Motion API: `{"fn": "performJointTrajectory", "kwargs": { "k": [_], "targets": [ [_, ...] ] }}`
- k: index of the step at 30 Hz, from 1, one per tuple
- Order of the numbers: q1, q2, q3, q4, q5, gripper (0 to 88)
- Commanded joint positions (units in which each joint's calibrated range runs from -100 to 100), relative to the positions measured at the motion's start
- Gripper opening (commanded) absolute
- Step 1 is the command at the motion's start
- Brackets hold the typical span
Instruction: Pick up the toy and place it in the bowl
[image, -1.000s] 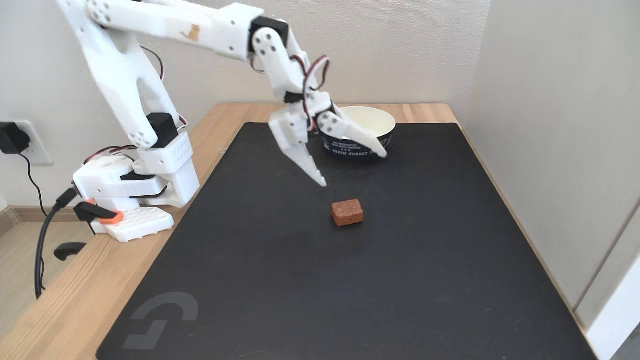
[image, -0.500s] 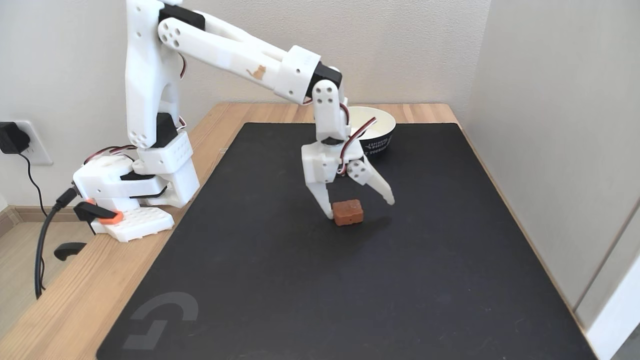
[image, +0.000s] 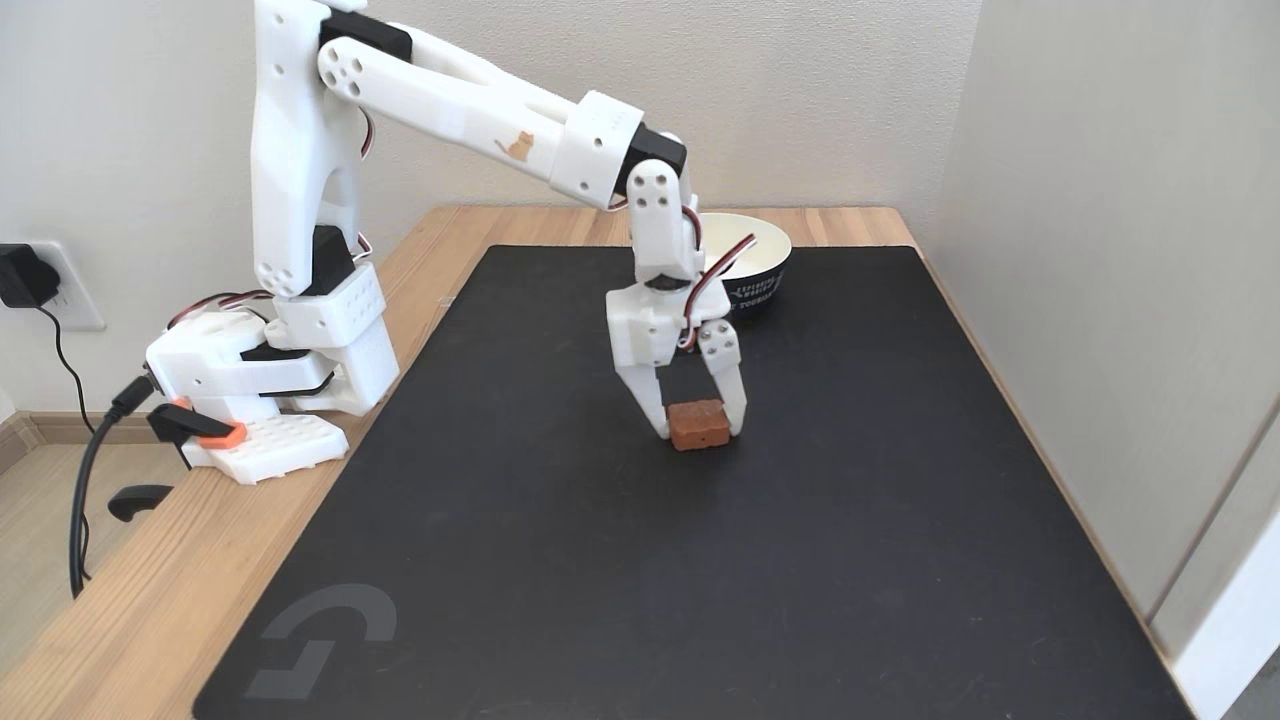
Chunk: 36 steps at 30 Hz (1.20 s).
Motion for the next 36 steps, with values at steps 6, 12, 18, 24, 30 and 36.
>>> {"fn": "performJointTrajectory", "kwargs": {
  "k": [6,12,18,24,30,36],
  "targets": [
    [-2.91,0.40,-12.03,2.26,-0.87,2.6],
    [-7.77,0.32,-28.61,10.90,-6.35,2.5],
    [-19.48,-5.02,-32.76,8.61,-11.78,2.5],
    [-28.85,-10.43,-30.68,5.90,-15.33,2.5],
    [-35.87,-16.77,-11.76,-6.71,-17.84,2.5],
    [-38.46,-16.94,1.85,-16.03,-18.04,3.1]
  ]
}}
